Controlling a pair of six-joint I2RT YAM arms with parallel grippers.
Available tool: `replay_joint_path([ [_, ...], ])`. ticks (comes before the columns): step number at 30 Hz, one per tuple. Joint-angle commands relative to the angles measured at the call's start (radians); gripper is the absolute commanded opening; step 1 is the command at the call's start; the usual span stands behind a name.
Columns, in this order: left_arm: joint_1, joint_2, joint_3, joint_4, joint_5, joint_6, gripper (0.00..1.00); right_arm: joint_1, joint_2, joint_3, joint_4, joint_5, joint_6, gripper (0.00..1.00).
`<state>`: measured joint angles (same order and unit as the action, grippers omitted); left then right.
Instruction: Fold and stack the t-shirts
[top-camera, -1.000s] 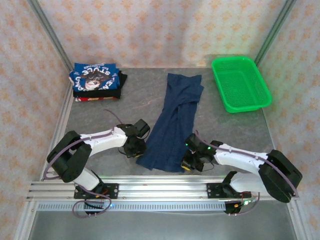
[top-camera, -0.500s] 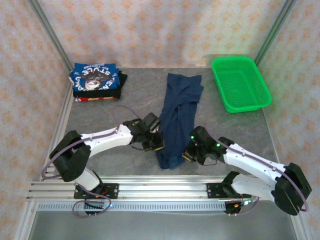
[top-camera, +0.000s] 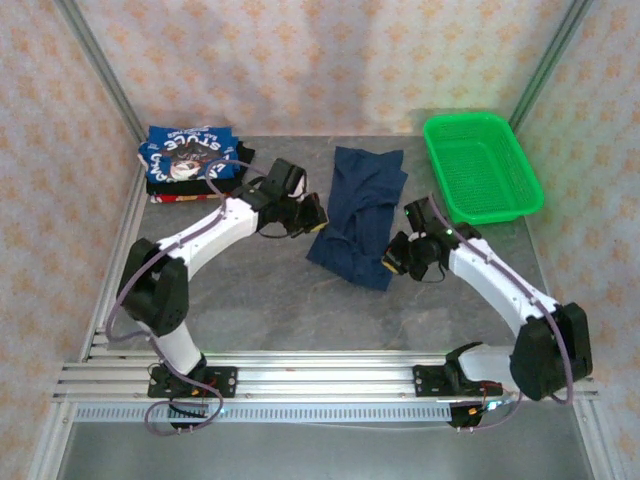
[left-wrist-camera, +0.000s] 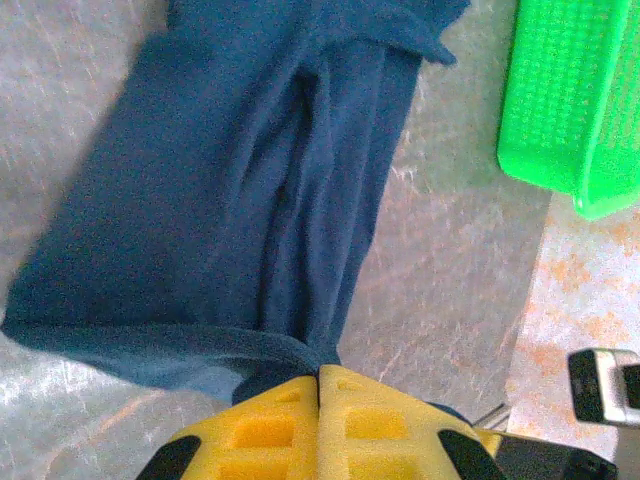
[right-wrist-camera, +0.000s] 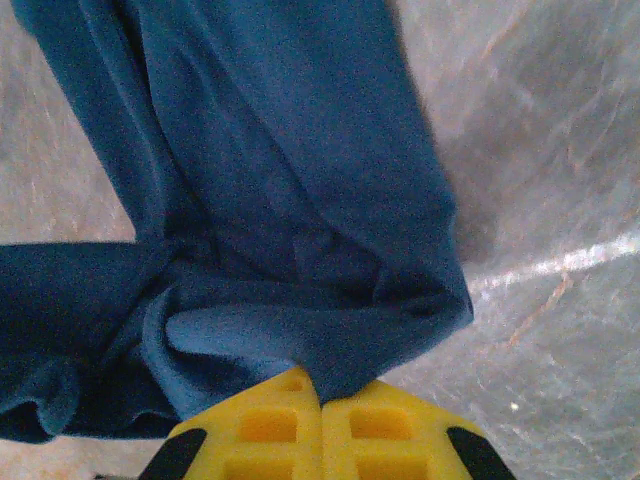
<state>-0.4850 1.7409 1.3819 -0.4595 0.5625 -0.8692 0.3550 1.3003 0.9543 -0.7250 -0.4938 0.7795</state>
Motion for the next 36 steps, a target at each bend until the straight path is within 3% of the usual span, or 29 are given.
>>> replay_joint_path([
  [1,0.038,0.059,0.086,-0.058,0.015,0.063,0.0,-0.065,0.069,0.084,-0.074,-0.014,-0.122,0.0],
  [10,0.128,0.261,0.312,-0.149,0.006,0.147,0.0,-0.174,0.309,0.331,-0.131,-0.018,-0.23,0.0],
  [29,0.158,0.685,0.818,-0.3,0.074,0.194,0.0,-0.195,0.716,0.667,-0.182,0.014,-0.27,0.0],
  [36,0.181,0.762,0.897,-0.294,0.071,0.165,0.0,-0.209,0.804,0.755,-0.188,0.018,-0.262,0.0],
])
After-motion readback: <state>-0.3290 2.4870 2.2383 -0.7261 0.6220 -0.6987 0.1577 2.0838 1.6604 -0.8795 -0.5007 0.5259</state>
